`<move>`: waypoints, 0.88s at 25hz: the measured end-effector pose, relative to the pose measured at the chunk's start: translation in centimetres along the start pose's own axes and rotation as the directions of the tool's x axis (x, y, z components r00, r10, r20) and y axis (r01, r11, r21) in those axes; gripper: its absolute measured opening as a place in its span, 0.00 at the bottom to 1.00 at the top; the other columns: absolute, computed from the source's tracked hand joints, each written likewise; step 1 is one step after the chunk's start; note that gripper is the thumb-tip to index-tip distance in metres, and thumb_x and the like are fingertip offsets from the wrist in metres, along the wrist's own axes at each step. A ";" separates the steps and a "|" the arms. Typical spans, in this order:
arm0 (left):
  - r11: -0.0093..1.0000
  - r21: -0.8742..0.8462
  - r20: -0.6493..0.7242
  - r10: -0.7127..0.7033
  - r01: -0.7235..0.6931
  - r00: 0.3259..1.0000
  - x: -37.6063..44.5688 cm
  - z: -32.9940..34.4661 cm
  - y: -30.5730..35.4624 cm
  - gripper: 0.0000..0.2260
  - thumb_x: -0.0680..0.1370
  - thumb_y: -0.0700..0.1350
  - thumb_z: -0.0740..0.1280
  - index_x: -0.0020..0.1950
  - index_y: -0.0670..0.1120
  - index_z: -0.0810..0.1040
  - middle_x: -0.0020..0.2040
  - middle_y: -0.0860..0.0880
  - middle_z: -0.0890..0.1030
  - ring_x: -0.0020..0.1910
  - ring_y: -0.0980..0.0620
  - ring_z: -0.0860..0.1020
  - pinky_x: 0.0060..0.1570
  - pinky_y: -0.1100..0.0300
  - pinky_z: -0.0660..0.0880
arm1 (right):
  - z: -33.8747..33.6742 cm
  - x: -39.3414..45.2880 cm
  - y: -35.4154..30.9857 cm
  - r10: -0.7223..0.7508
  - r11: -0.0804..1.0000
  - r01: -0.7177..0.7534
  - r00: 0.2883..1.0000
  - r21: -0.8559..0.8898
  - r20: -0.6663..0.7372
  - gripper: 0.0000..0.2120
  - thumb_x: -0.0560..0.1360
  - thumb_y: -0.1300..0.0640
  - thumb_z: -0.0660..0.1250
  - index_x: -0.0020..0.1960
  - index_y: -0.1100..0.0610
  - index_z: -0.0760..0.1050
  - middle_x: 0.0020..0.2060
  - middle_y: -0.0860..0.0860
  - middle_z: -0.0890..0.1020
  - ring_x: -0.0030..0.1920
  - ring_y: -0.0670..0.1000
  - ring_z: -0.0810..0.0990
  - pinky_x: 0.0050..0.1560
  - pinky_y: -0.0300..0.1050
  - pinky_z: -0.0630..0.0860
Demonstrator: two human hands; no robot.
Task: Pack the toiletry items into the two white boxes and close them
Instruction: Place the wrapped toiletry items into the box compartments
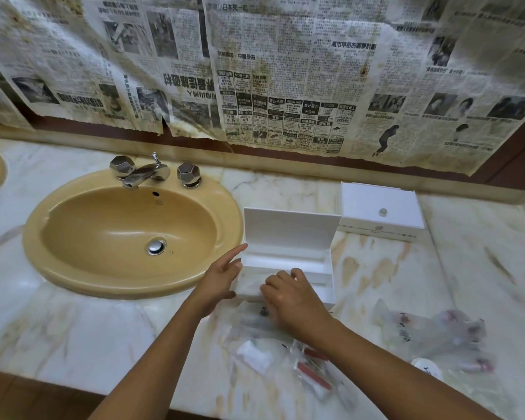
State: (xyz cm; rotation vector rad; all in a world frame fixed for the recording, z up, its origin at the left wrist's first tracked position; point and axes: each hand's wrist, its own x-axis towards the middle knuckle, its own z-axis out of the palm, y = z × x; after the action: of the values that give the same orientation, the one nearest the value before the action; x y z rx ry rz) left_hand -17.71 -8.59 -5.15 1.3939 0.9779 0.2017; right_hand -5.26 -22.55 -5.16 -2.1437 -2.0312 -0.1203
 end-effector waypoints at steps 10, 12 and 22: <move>0.999 -0.047 0.011 0.019 -0.019 1.000 0.5 -0.1 -0.7 0.17 0.85 0.45 0.58 0.67 0.66 0.75 0.47 0.50 0.70 0.49 0.54 0.69 0.50 0.54 0.76 | -0.3 1.7 -1.2 0.174 0.973 -0.216 0.921 0.085 0.349 0.40 0.73 0.30 0.40 0.50 0.58 0.80 0.47 0.52 0.78 0.55 0.54 0.72 0.64 0.57 0.59; 0.998 -0.059 0.014 0.024 -0.024 1.000 0.6 -0.1 -0.8 0.17 0.85 0.45 0.58 0.69 0.64 0.75 0.49 0.52 0.73 0.53 0.55 0.70 0.49 0.55 0.76 | -0.5 1.8 -1.4 0.186 0.974 -0.218 0.928 0.064 0.323 0.38 0.74 0.32 0.43 0.49 0.58 0.81 0.46 0.53 0.79 0.53 0.55 0.72 0.62 0.57 0.61; 0.997 -0.075 0.021 0.022 -0.020 1.000 0.6 -0.3 -0.9 0.18 0.85 0.47 0.58 0.65 0.69 0.76 0.68 0.50 0.76 0.73 0.49 0.71 0.52 0.49 0.80 | -1.3 2.1 -2.8 0.223 0.946 -0.292 0.902 0.142 0.369 0.33 0.75 0.32 0.51 0.51 0.60 0.77 0.47 0.55 0.80 0.54 0.54 0.76 0.72 0.57 0.47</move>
State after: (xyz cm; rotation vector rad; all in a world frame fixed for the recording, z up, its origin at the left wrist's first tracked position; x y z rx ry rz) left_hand -17.87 -8.18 -6.17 1.3360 0.9289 0.2358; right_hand -7.79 -20.61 -3.28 -2.4129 -1.7983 0.5107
